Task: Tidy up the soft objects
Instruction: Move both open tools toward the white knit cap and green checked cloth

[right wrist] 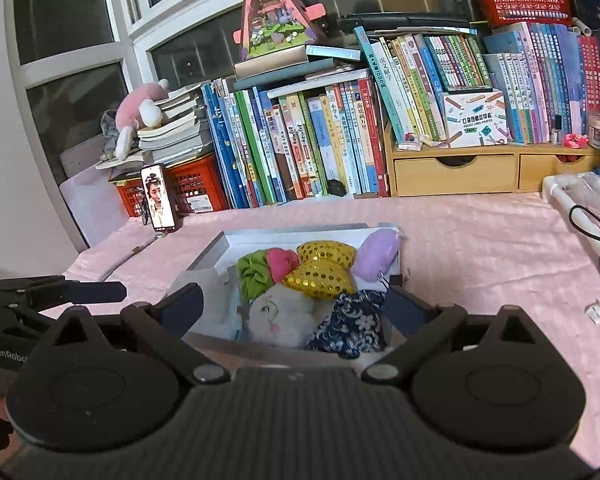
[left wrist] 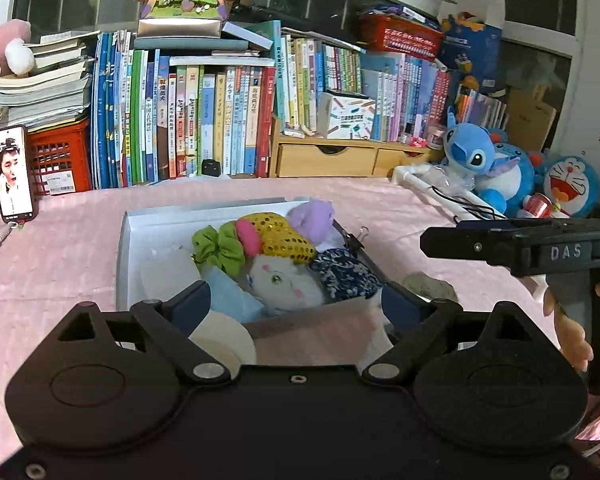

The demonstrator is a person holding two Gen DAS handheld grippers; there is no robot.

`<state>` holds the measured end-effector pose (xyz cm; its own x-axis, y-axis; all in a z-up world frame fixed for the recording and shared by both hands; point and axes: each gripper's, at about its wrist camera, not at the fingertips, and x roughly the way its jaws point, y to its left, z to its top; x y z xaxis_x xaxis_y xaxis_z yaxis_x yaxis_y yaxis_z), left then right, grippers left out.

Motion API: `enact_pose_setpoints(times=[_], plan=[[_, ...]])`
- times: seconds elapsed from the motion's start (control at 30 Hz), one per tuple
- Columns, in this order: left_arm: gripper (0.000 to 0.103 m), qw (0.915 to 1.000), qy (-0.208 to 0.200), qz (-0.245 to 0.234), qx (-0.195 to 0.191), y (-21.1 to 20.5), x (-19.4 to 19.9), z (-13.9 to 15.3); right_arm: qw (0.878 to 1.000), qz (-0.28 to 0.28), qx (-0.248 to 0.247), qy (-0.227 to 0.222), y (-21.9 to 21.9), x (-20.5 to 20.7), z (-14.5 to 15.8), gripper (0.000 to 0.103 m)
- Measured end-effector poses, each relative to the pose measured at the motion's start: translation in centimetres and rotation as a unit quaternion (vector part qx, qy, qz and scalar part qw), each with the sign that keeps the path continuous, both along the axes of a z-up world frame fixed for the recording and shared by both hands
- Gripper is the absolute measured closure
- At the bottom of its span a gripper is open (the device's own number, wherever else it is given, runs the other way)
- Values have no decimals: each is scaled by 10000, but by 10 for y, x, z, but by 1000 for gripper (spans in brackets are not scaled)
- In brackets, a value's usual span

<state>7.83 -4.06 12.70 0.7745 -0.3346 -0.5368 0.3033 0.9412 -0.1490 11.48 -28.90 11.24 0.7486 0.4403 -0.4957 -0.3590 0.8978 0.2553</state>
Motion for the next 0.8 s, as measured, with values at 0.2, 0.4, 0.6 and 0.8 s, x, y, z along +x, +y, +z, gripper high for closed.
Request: enact_pose_setpoints(times=[0.2, 0.4, 0.6, 0.8], plan=[[11, 9999, -102, -25, 23, -11, -24, -11, 9999, -127, 44, -10, -19, -11, -4, 2], [11, 9997, -223, 14, 19, -23, -51, -26, 9997, -252, 27, -52, -35, -25, -13, 2], [11, 9979, -592, -116, 223, -43, -78, -33, 9992, -395, 10, 91, -48, -30, -25, 2], [11, 9949, -782, -409, 492, -71, -96, -43, 9984, -557, 77, 107, -64, -34, -32, 2]])
